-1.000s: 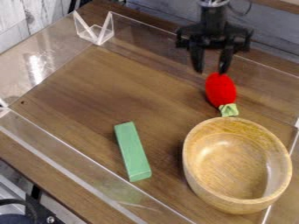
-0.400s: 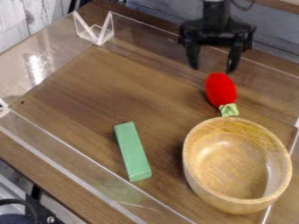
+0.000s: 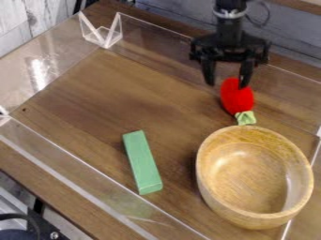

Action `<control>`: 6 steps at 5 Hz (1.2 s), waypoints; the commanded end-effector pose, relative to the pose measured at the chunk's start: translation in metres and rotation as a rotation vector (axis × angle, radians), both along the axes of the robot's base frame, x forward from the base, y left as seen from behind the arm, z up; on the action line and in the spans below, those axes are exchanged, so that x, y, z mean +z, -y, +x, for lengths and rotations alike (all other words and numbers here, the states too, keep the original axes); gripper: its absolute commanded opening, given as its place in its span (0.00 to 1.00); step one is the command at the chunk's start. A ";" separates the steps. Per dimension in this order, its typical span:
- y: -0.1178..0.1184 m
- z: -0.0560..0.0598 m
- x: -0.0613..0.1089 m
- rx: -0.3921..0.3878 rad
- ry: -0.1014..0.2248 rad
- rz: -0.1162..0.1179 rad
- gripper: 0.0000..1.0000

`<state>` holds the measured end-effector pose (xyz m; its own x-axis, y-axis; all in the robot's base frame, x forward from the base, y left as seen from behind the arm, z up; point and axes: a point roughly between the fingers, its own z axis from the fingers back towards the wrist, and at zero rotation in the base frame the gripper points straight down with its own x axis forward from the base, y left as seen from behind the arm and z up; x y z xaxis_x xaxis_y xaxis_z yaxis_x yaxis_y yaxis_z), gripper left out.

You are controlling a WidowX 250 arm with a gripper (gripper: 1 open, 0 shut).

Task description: Move the red object to the right side of the table

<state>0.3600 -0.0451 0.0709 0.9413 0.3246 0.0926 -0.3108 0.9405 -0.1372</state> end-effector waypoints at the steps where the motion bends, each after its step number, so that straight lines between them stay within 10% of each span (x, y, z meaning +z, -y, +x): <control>1: 0.005 0.009 0.009 0.046 0.050 -0.001 1.00; 2: -0.004 0.011 -0.008 0.049 0.049 -0.001 0.00; 4: 0.024 0.014 -0.021 0.113 0.050 -0.030 0.00; 5: 0.030 0.012 -0.021 0.080 0.048 -0.053 1.00; 6: 0.033 0.009 -0.020 0.052 0.045 -0.071 1.00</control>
